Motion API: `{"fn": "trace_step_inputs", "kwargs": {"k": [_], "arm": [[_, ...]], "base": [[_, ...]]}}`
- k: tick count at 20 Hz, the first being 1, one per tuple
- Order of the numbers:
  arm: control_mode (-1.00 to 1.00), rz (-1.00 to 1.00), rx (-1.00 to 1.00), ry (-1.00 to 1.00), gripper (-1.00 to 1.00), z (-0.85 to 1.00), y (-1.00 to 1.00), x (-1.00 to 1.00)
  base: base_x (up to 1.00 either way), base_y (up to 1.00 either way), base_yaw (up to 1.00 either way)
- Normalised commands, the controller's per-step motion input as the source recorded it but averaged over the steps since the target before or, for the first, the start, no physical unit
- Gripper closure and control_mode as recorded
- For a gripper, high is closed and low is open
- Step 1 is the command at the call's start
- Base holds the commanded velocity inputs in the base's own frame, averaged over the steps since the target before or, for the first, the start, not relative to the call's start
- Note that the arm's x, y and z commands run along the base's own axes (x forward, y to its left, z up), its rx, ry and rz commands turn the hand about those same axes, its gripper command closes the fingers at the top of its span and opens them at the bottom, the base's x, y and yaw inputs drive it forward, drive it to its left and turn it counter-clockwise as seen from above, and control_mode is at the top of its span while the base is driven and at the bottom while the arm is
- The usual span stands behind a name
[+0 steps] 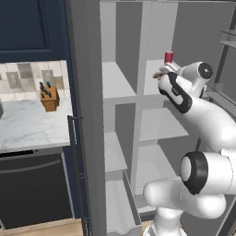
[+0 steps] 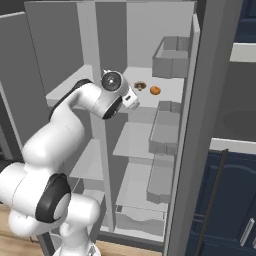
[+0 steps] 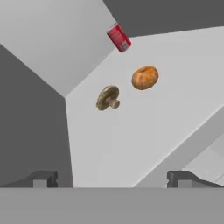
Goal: Take the mushroom and tangerine from the fridge shelf and place them in the freezer drawer to begin freezing them.
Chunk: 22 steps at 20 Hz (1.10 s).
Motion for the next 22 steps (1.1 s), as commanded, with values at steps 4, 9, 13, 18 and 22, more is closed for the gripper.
{"fn": "trace_step_inputs", "kwargs": {"k": [4,9,13,18,22], "arm": [[-1.00,0.00,0.14,-0.07,-1.00,0.01,-0.02,0.29],[-1.00,0.00,0.07,-0.04,-1.00,0.03,0.00,0.28],[-1.00,0.00,0.04,0.00,-1.00,0.00,0.00,0.40],[-1.00,0.00,0.04,0.00,-1.00,0.00,-0.09,0.45],[-1.00,0.00,0.03,0.05,-1.00,0.00,-0.34,0.42]], "base": [[0.00,0.00,0.00],[0.00,0.00,0.00],[0.00,0.00,0.00],[0.00,0.00,0.00],[0.00,0.00,0.00]]}}
